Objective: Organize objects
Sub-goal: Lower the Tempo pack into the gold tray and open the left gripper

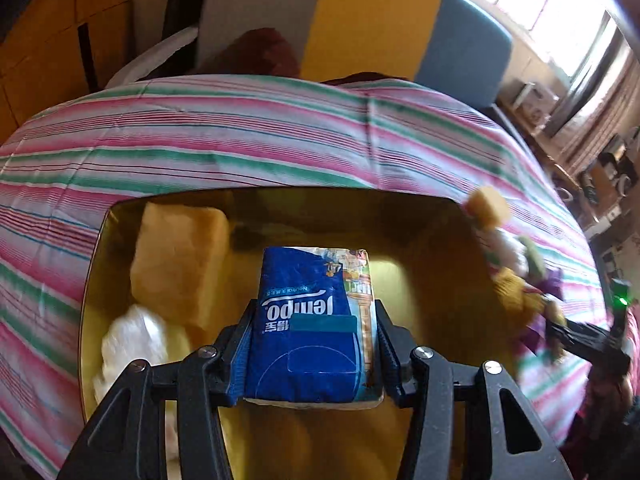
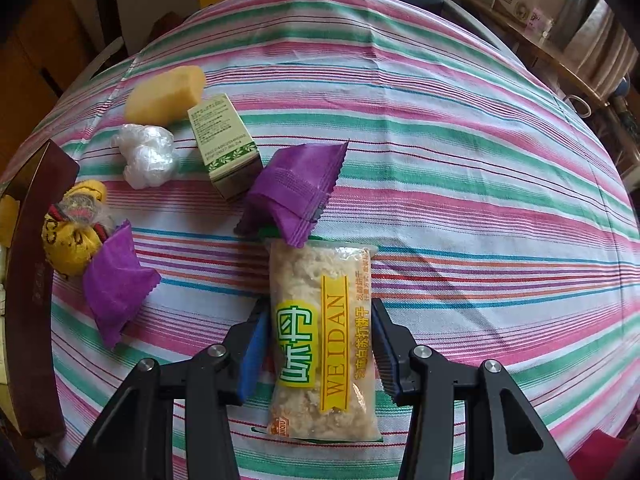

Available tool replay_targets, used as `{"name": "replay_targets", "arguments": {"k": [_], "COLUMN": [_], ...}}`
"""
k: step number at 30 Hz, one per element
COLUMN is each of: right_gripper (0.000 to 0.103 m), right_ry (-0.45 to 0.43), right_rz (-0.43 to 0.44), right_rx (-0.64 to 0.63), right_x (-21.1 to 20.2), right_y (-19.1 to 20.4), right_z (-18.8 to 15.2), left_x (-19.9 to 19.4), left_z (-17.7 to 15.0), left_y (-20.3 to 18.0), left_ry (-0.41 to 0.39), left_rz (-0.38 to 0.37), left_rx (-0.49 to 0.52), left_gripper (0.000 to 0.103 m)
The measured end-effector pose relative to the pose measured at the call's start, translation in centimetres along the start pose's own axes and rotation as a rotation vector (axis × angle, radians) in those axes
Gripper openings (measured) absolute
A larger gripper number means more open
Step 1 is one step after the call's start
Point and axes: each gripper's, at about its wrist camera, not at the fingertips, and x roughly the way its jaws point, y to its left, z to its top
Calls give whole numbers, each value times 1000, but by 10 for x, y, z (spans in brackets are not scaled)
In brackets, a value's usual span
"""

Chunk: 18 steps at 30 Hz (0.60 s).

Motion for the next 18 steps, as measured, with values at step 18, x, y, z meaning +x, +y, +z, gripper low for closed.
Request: {"name": "replay_targets", "arguments": {"k": [18], "right_gripper": [51], "right_ry": [-1], "right_rz": [6], "right_rx": [-11], "right_x": [2], "right_y": [-3], "right_z": [5], "left_x": [1], "left_z": [10], "left_y": [19], "left_ry": [-36], "left_rz": [65], "left_rx": [-55], "left_gripper": [65]}}
